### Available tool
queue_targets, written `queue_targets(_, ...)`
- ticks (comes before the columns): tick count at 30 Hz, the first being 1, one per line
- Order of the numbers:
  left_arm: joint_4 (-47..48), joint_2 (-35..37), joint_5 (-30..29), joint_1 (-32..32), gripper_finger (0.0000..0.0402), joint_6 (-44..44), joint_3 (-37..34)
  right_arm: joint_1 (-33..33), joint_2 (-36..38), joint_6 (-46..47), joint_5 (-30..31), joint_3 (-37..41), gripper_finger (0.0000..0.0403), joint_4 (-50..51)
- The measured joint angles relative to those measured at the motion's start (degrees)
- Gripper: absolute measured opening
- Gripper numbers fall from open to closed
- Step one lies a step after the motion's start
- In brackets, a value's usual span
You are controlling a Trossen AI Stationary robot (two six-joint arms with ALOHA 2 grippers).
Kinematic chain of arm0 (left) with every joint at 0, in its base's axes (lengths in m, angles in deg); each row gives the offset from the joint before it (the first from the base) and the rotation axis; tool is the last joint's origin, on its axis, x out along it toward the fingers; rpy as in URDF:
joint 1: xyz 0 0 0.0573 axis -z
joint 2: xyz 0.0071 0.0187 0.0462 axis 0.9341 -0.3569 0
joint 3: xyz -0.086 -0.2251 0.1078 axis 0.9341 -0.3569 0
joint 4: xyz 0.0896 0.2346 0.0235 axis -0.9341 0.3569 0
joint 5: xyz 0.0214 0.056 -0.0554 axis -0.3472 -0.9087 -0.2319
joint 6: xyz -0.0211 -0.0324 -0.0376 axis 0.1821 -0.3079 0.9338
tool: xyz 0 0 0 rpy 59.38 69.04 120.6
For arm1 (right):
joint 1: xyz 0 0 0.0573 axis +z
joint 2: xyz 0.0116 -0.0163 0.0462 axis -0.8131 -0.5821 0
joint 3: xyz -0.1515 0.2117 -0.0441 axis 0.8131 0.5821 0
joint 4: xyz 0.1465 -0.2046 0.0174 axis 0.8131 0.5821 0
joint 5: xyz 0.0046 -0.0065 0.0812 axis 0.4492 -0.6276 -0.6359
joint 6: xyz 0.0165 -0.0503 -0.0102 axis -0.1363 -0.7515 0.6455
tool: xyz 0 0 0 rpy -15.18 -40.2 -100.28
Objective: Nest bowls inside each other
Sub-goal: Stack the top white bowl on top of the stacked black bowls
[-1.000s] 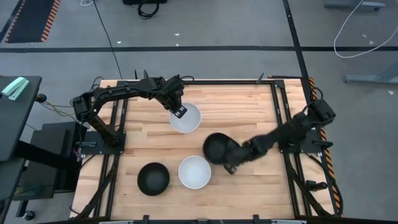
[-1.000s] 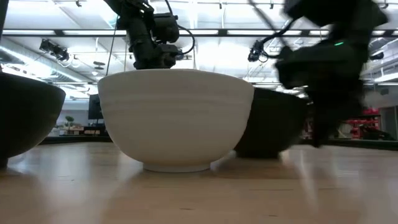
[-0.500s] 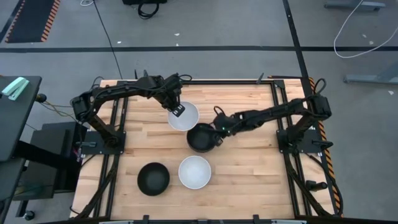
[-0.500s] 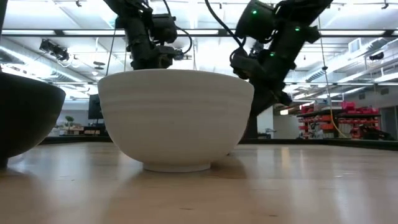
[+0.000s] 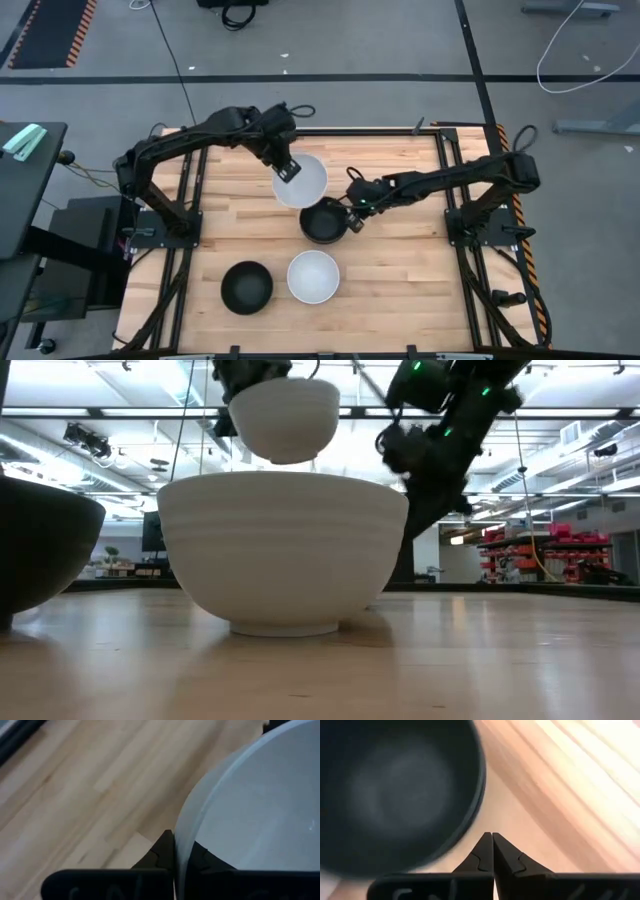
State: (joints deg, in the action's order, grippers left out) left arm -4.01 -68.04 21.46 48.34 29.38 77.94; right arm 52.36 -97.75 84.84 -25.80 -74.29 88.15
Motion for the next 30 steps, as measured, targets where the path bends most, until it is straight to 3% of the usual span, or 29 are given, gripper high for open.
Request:
queue_targets(6,-0.9,-2.1,0.7,5.9,0.0009,1.2,-0.3,8.9,6.8,5.5,0.3,0.0,0.0000,3.8)
queue_targets(11,-2.2,-5.9,2.2,8.5,0.0009,2.3,-0.3,15.5,5.6,9.3,2.2,0.0,0.0000,3.9)
queue_targets(30,-9.8,-21.1,5.6,8.5,0.0009,1.6,-0.3,21.4,4.6,18.4,7.1,0.0,0.0000,3.1)
